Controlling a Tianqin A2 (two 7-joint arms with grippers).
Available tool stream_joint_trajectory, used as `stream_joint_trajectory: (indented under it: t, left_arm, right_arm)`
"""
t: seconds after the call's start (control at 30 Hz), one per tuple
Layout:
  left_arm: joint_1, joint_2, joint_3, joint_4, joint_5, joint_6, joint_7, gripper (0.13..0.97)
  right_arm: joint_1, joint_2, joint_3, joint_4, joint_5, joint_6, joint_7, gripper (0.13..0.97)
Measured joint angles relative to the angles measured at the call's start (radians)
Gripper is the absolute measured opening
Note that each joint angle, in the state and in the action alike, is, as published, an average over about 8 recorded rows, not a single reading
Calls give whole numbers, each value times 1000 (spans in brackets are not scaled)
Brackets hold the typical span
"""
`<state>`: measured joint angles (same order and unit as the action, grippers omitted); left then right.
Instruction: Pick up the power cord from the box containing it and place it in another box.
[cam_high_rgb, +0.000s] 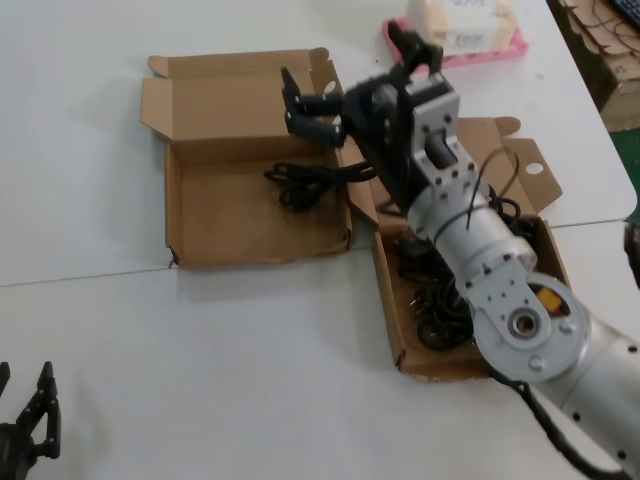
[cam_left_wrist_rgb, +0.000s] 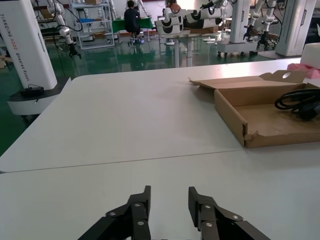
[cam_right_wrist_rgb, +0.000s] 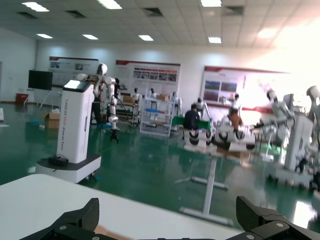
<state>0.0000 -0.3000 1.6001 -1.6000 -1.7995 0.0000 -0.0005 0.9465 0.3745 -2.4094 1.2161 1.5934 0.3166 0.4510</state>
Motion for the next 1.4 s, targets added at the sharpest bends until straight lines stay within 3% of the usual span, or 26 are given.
stream_joint_trajectory:
  t: [0.2, 0.33, 0.9, 1.2, 1.4]
  left_arm:
    - [0, 0, 0, 0, 0, 0, 0, 395]
    - [0, 0, 0, 0, 0, 0, 0, 395]
    - [0, 0, 0, 0, 0, 0, 0, 788]
    - [0, 0, 0, 0, 0, 0, 0, 908]
    - [0, 0, 0, 0, 0, 0, 0, 942]
  right_arm:
    - [-96, -8, 82, 38, 21, -32, 0, 966]
    - [-159, -13, 136, 64, 35, -53, 0, 966]
    - [-430, -34, 367, 174, 94, -144, 0, 966]
    - [-573, -45, 490, 232, 125, -192, 0, 966]
    - [-669, -53, 572, 271, 146, -224, 0, 966]
